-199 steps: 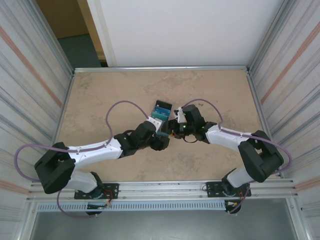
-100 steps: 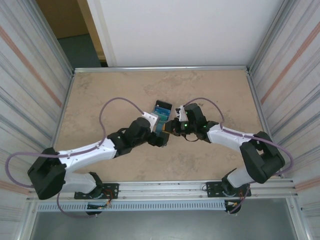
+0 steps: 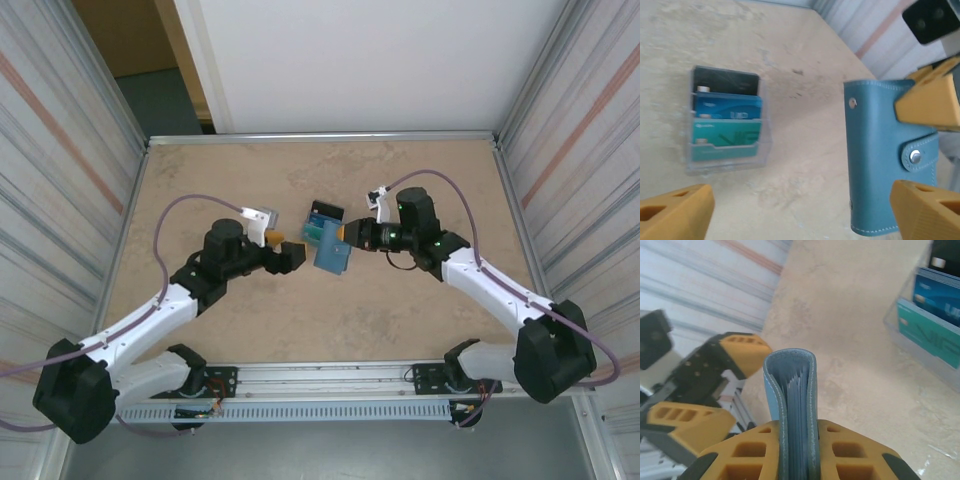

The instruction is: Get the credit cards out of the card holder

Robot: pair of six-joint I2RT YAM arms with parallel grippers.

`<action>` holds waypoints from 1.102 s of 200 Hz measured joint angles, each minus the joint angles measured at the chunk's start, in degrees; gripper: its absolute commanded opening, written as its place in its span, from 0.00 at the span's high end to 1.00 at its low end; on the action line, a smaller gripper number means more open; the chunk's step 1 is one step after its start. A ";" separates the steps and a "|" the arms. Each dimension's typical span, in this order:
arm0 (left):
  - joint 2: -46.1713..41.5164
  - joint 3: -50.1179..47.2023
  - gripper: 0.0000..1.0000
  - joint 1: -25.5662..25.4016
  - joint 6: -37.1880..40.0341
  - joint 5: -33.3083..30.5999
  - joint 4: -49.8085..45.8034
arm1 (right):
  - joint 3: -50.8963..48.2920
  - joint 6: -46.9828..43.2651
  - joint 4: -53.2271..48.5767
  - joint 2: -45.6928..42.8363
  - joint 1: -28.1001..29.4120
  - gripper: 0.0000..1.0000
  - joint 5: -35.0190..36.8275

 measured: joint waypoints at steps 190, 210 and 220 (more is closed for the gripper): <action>7.34 -0.09 0.73 -0.52 1.81 36.06 14.34 | 5.97 -16.50 -4.72 -1.79 0.59 1.00 -18.95; 7.69 -0.09 0.85 -0.68 1.25 36.83 15.50 | 5.97 -17.07 -4.63 -1.79 0.59 0.94 -18.93; 7.74 -0.09 0.90 -0.68 0.94 36.87 15.67 | 5.99 -17.73 -4.66 -1.79 0.55 0.89 -18.93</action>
